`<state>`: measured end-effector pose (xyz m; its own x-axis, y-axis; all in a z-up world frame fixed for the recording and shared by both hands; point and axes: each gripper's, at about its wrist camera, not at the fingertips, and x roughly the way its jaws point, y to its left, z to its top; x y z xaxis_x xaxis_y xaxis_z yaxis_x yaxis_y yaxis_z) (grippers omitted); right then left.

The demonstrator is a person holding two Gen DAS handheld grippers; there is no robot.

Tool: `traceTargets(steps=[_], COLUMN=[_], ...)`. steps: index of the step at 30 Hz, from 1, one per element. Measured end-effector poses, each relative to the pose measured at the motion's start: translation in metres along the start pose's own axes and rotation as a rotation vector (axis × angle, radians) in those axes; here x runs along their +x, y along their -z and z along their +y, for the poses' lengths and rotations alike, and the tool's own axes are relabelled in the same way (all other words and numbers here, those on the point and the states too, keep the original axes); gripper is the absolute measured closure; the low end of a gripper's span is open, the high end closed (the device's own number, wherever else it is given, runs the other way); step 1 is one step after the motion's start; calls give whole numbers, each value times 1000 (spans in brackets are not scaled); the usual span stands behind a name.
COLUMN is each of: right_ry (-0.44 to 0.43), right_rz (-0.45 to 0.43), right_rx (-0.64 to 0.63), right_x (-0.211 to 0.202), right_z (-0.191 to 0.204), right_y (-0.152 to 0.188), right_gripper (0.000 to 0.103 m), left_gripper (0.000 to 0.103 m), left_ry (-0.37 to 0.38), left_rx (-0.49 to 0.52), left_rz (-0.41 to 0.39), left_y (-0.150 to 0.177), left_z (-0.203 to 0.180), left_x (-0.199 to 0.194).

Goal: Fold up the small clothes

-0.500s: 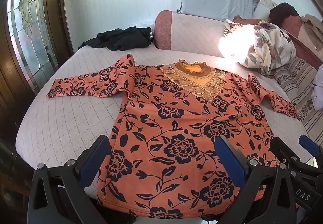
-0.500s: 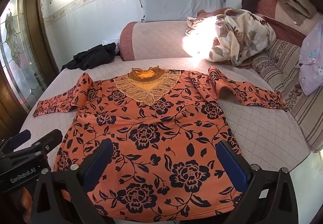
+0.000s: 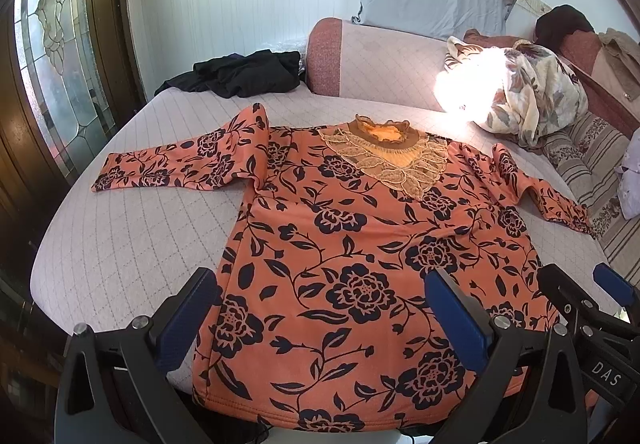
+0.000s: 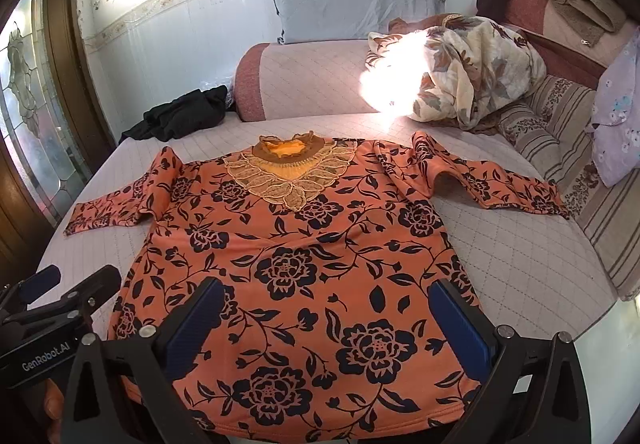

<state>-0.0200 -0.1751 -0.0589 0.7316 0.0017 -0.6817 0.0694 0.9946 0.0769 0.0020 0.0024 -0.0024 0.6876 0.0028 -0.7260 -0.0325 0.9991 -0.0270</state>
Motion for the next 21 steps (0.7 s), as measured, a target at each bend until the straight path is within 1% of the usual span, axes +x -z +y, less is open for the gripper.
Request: traceTargets(steps=[13, 21], right_ry=[3, 1], right_rz=[0, -3], right_rx=[-5, -4], right_x=[1, 1], right_z=[2, 2], right_y=[0, -1], right_gripper=[0, 0], left_gripper=[0, 0], left_ry=[5, 12], left_rx=[1, -4], left_rz=[0, 4], left_y=[3, 2], left_z=[-5, 0], left_x=[2, 1])
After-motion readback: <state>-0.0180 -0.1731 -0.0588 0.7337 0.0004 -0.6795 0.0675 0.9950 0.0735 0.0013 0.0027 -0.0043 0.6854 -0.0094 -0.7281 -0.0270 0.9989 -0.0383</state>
